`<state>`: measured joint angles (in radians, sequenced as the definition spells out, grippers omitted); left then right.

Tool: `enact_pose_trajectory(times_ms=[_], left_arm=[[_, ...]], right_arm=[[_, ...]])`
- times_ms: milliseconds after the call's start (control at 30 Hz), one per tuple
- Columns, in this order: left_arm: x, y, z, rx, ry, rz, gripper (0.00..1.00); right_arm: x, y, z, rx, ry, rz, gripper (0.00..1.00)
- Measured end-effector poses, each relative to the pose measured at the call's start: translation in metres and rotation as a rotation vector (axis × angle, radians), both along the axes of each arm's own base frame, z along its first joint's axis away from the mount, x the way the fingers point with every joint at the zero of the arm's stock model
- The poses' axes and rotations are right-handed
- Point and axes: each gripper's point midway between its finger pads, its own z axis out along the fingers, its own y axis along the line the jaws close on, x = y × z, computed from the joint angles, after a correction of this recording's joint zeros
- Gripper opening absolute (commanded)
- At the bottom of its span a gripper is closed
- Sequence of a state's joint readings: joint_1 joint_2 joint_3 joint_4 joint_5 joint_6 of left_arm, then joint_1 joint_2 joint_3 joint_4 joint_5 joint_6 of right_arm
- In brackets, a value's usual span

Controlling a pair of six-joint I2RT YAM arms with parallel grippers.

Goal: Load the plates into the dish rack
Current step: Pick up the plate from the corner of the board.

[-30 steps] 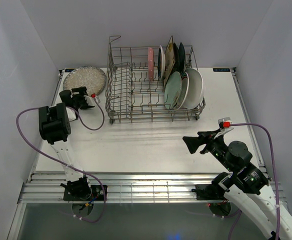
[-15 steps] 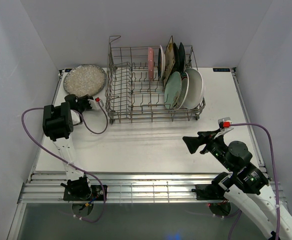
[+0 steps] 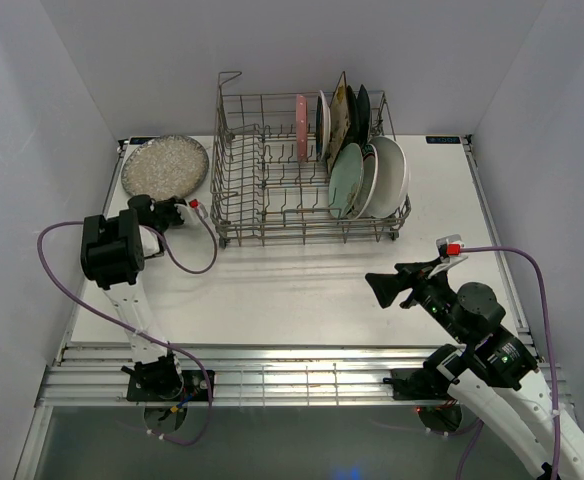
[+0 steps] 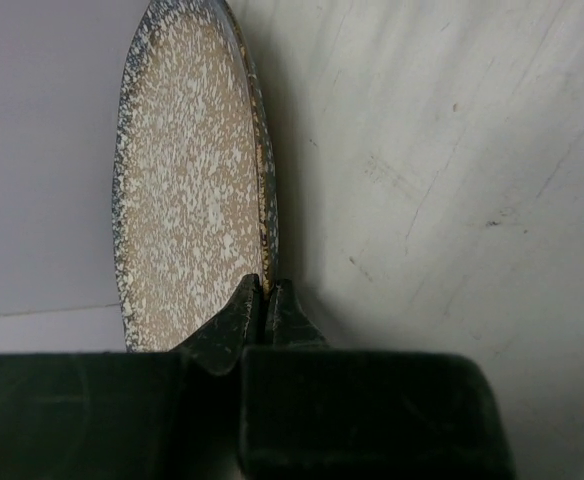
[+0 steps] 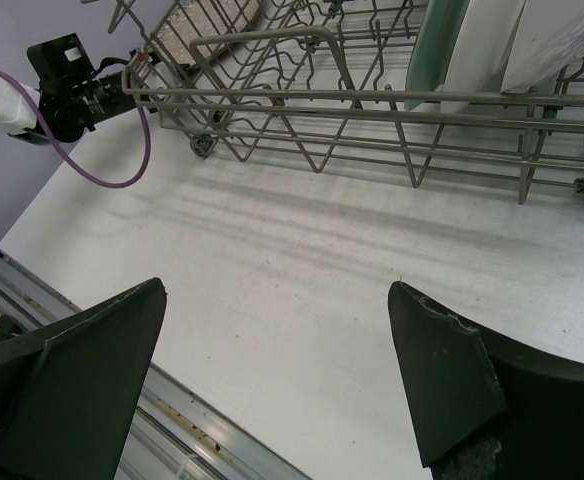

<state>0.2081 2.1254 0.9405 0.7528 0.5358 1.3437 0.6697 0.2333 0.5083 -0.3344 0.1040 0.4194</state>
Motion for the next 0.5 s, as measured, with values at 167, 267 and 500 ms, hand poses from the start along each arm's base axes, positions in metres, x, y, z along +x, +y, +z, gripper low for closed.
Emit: enact_pose_trajectory(times_ms=[167,267,500], left_arm=[[-0.008,0.001,0.014,-0.076,0.017,0.029,0.00],[-0.013,0.004,0.032,-0.154,0.029,0.056,0.00],[-0.026,0.010,0.060,-0.294,0.068,0.122,0.00]], right_arm=[[-0.001,0.000,0.001,0.005,-0.006,0.000,0.97],[-0.001,-0.001,0.002,0.007,-0.008,0.000,0.97],[-0.001,-0.001,0.002,0.007,-0.008,0.002,0.97]])
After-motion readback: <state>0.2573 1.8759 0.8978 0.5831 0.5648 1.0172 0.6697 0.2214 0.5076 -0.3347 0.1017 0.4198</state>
